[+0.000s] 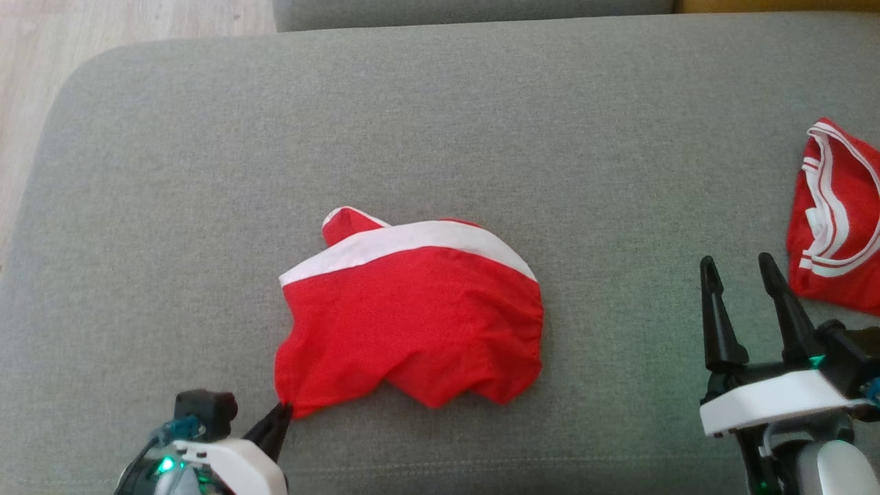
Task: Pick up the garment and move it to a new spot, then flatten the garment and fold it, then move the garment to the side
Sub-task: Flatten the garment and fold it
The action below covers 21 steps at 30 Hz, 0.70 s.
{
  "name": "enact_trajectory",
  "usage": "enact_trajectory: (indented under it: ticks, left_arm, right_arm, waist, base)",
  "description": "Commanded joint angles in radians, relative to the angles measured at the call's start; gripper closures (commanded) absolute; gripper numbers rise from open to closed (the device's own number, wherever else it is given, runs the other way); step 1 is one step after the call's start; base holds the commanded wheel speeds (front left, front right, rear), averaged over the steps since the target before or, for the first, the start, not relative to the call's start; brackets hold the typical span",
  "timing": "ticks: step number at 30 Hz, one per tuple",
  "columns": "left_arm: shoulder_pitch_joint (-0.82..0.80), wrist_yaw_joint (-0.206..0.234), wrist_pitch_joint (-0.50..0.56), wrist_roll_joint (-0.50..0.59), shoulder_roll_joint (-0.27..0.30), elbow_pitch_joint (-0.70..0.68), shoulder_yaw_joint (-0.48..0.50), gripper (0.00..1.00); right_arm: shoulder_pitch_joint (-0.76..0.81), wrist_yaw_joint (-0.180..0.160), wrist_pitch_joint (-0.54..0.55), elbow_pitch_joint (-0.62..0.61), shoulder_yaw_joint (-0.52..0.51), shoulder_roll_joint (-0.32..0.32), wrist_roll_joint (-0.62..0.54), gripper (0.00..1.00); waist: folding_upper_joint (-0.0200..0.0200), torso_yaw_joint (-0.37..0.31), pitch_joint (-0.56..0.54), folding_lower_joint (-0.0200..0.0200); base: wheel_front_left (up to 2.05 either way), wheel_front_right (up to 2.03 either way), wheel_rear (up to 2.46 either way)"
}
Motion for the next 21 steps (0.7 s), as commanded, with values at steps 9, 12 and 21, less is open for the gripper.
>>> enact_trajectory:
  ticks: [9, 12, 21]
  left_arm:
    - [-0.052, 0.064, -0.228, 0.021, -0.051, -0.097, 0.112, 0.0]
    - [-0.071, 0.092, -0.299, 0.054, -0.049, -0.134, 0.149, 0.0]
    - [-0.107, 0.126, -0.351, 0.149, -0.039, -0.247, 0.257, 0.0]
  right_arm:
    - [-0.002, -0.001, 0.015, -0.066, 0.014, -0.005, -0.031, 0.0]
    - [-0.004, -0.001, 0.018, -0.079, 0.01, -0.005, -0.038, 0.0]
    - [0.006, -0.001, 0.031, -0.104, 0.004, -0.005, -0.049, 0.0]
  waist:
    - [0.0, 0.006, -0.022, 0.0]
    - [0.0, 0.008, -0.028, 0.0]
    - [0.0, 0.012, -0.042, 0.0]
  base:
    - [0.0, 0.0, 0.0]
    - [0.0, 0.0, 0.0]
    - [0.0, 0.0, 0.0]
